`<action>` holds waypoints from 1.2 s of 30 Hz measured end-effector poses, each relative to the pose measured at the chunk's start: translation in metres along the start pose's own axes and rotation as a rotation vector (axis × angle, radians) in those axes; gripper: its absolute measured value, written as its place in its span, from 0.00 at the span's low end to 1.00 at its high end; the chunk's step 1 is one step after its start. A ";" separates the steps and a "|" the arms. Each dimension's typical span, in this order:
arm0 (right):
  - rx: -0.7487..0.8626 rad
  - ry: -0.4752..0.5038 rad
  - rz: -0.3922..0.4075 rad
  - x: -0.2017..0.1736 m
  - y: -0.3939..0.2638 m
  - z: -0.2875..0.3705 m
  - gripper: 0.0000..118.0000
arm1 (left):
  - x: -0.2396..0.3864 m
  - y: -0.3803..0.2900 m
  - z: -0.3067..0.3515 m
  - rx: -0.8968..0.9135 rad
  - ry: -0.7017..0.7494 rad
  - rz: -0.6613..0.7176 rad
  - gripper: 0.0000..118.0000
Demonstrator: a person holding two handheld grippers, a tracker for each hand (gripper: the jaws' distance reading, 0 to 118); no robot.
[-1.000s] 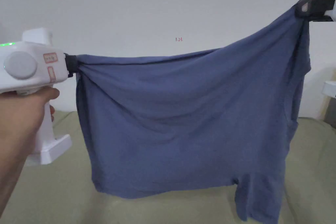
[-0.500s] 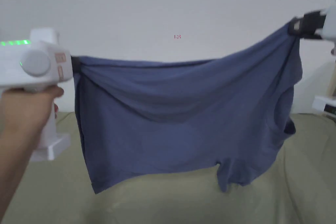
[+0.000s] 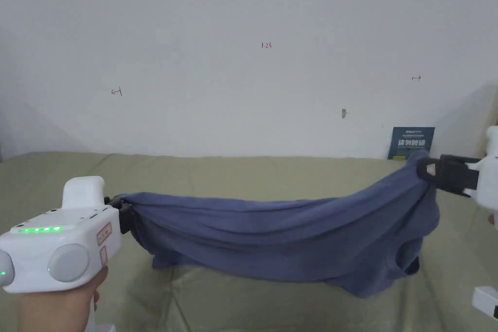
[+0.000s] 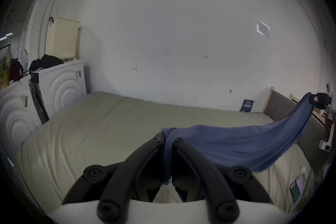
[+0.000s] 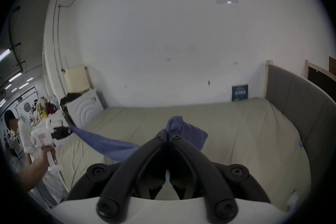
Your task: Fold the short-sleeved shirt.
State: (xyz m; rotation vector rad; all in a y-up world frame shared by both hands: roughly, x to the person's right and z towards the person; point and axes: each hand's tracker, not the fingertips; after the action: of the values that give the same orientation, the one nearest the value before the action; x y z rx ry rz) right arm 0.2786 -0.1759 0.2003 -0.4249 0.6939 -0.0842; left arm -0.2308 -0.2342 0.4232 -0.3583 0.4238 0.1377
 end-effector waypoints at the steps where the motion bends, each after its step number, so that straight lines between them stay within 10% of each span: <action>1: -0.046 -0.011 0.007 -0.005 -0.019 0.017 0.02 | 0.000 -0.012 0.015 -0.032 0.007 -0.015 0.05; 15: -0.486 -0.196 -0.017 -0.006 -0.302 0.091 0.03 | -0.023 -0.224 0.083 -0.518 -0.010 -0.055 0.06; 16: -0.476 -0.180 -0.023 0.002 -0.308 0.087 0.20 | -0.028 -0.228 0.079 -0.533 -0.024 -0.057 0.20; 18: -0.480 -0.185 -0.030 0.010 -0.310 0.085 0.88 | -0.036 -0.228 0.082 -0.524 -0.022 -0.053 0.90; 19: -0.462 -0.192 -0.036 0.007 -0.306 0.094 1.00 | -0.040 -0.227 0.087 -0.523 -0.023 -0.044 0.98; 25: -0.255 -0.192 0.043 -0.065 -0.279 0.181 0.99 | 0.007 -0.197 0.246 -0.346 -0.072 -0.128 1.00; 28: -0.210 -0.177 0.034 -0.099 -0.291 0.209 0.89 | -0.019 -0.232 0.226 -0.404 0.011 -0.158 0.96; 29: -0.190 -0.167 0.007 -0.107 -0.296 0.214 0.69 | -0.021 -0.239 0.226 -0.426 -0.004 -0.137 0.79; 30: -0.179 -0.171 -0.020 -0.113 -0.299 0.217 0.40 | -0.023 -0.244 0.225 -0.471 -0.026 -0.108 0.27; 31: -0.186 -0.184 -0.038 -0.118 -0.303 0.218 0.02 | -0.023 -0.243 0.230 -0.501 -0.032 -0.074 0.00; 36: -0.210 -0.191 -0.067 -0.122 -0.318 0.211 0.00 | -0.041 -0.256 0.204 -0.516 -0.020 -0.050 0.00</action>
State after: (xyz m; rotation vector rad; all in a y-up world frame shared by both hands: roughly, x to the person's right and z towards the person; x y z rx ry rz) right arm 0.3392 -0.3656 0.5476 -0.6490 0.5013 -0.0330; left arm -0.1382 -0.3993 0.6939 -0.8739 0.3550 0.2021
